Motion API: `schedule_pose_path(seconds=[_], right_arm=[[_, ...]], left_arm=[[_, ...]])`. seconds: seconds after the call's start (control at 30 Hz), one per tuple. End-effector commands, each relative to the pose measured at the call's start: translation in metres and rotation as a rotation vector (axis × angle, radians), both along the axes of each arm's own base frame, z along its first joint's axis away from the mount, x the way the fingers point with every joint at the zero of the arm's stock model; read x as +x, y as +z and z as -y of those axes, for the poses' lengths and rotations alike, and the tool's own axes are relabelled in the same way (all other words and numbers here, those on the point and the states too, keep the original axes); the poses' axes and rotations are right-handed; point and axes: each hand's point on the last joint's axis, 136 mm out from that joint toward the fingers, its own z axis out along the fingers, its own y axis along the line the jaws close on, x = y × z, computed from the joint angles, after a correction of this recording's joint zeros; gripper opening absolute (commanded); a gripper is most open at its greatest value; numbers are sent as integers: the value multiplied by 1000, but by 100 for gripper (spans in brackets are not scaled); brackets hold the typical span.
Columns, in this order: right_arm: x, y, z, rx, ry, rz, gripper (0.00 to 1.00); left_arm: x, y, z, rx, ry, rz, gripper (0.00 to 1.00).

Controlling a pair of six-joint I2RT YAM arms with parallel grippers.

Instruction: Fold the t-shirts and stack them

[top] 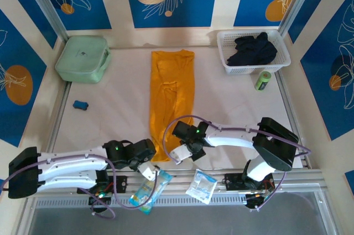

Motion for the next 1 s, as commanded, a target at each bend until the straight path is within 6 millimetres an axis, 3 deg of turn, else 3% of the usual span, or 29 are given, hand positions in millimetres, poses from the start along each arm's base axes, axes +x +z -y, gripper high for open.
schedule_pose_path(seconds=[0.0, 0.37, 0.67, 0.97], right_arm=[[-2, -4, 1, -10, -22, -21, 0], [-6, 13, 0, 23, -20, -16, 0], [-12, 38, -5, 76, -41, 2, 0], [-22, 54, -8, 133, -49, 29, 0]], left_arm=[[-3, -2, 8, -39, -3, -43, 62], [-3, -23, 3, 81, 8, -126, 56], [21, -34, 23, 116, 40, -152, 56], [30, -61, 33, 212, 71, -216, 54]])
